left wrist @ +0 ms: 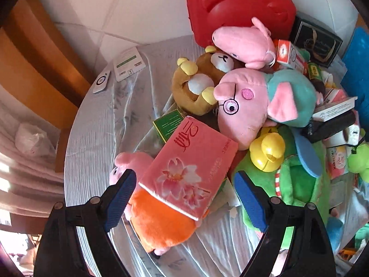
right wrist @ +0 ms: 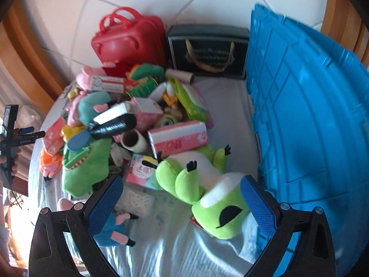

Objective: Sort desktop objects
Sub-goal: 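Grasp the pink tissue pack with the left tool while the right tool grasps a long white box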

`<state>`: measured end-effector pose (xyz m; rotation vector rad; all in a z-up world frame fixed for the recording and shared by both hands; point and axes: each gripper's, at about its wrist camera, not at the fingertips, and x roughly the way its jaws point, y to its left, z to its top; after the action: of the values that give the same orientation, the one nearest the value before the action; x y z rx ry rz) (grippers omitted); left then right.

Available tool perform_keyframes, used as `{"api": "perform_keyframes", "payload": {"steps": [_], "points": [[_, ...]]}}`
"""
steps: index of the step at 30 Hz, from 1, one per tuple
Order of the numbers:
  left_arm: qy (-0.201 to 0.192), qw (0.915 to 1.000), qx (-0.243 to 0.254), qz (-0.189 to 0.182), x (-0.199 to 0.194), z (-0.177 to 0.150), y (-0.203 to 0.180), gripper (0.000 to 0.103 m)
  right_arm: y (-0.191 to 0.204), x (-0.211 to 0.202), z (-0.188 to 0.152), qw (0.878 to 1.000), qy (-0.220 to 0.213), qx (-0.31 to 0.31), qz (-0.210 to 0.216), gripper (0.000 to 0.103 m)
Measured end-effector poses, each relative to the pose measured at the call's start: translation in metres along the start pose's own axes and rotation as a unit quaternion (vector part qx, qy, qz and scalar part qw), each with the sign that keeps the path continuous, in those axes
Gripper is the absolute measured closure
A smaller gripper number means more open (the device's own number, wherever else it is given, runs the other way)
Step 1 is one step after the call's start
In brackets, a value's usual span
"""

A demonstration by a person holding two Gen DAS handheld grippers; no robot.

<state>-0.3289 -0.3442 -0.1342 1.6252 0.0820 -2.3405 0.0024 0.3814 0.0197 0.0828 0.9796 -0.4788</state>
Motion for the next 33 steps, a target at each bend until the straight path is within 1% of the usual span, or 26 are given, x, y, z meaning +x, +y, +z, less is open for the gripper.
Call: {"api": "perform_keyframes", "payload": {"steps": [3, 5, 7, 8, 10, 11, 12, 13, 15, 16, 19, 21, 23, 24, 25, 27, 29, 31, 32, 33], "points": [[0.027, 0.9984, 0.048, 0.015, 0.032, 0.009, -0.010, 0.016, -0.006, 0.026, 0.001, 0.999, 0.029, 0.020, -0.004, 0.000], [0.054, 0.9954, 0.077, 0.018, 0.052, 0.010, -0.016, 0.015, -0.010, 0.039, 0.001, 0.998, 0.046, 0.030, -0.006, 0.000], [0.065, 0.9938, 0.090, 0.002, 0.066, 0.011, -0.020, 0.002, -0.010, 0.048, 0.002, 0.998, 0.056, 0.033, -0.008, 0.000], [0.070, 0.9927, 0.097, 0.017, 0.073, 0.011, -0.023, 0.002, -0.010, 0.052, 0.004, 0.998, 0.060, 0.033, -0.007, 0.000], [0.083, 0.9877, 0.120, 0.057, 0.092, 0.007, -0.031, 0.002, -0.006, 0.059, 0.008, 0.997, 0.066, 0.032, -0.002, 0.000], [0.087, 0.9850, 0.130, 0.074, 0.099, 0.005, -0.035, 0.000, -0.002, 0.063, 0.011, 0.997, 0.068, 0.031, 0.001, 0.000], [0.071, 0.9885, 0.116, 0.067, 0.095, 0.006, -0.034, 0.002, 0.001, 0.067, 0.015, 0.997, 0.069, 0.030, 0.004, 0.000], [0.070, 0.9909, 0.097, 0.061, 0.091, 0.007, -0.032, 0.007, 0.006, 0.072, 0.019, 0.997, 0.069, 0.026, 0.008, 0.000], [0.068, 0.9954, 0.051, 0.043, 0.078, 0.005, -0.026, 0.010, 0.020, 0.079, 0.029, 0.998, 0.065, 0.008, 0.014, 0.000], [0.058, 0.9973, 0.033, 0.031, 0.067, 0.002, -0.025, 0.011, 0.028, 0.083, 0.034, 0.998, 0.062, -0.005, 0.013, 0.000], [0.007, 0.9997, 0.006, 0.022, 0.027, -0.013, -0.030, 0.011, 0.058, 0.093, 0.053, 0.997, 0.044, -0.062, 0.013, 0.000], [-0.026, 0.9995, -0.013, 0.015, 0.001, -0.023, -0.037, 0.011, 0.081, 0.101, 0.066, 0.994, 0.030, -0.109, 0.009, 0.000], [-0.048, 0.9983, -0.032, 0.004, -0.017, -0.033, -0.048, 0.011, 0.105, 0.109, 0.078, 0.986, 0.014, -0.163, 0.017, 0.001], [-0.054, 0.9977, -0.041, 0.000, -0.022, -0.037, -0.054, 0.011, 0.116, 0.113, 0.083, 0.982, 0.008, -0.187, 0.020, 0.006], [-0.058, 0.9973, -0.045, -0.002, -0.026, -0.041, -0.061, 0.011, 0.127, 0.118, 0.088, 0.978, 0.005, -0.209, 0.018, 0.015], [-0.064, 0.9968, -0.047, 0.009, -0.030, -0.047, -0.076, 0.011, 0.148, 0.129, 0.096, 0.968, 0.002, -0.250, 0.016, 0.021], [-0.063, 0.9964, -0.056, 0.010, -0.030, -0.050, -0.085, 0.011, 0.163, 0.141, 0.104, 0.959, 0.004, -0.283, 0.014, 0.021], [-0.056, 0.9959, -0.070, -0.011, -0.025, -0.050, -0.085, 0.011, 0.175, 0.157, 0.107, 0.951, 0.015, -0.308, 0.005, 0.021], [-0.053, 0.9955, -0.077, -0.018, -0.025, -0.050, -0.086, 0.011, 0.179, 0.168, 0.106, 0.948, 0.026, -0.317, 0.001, 0.019], [-0.051, 0.9949, -0.084, -0.022, -0.024, -0.051, -0.087, 0.011, 0.181, 0.178, 0.106, 0.947, 0.038, -0.319, 0.004, 0.011]]}}
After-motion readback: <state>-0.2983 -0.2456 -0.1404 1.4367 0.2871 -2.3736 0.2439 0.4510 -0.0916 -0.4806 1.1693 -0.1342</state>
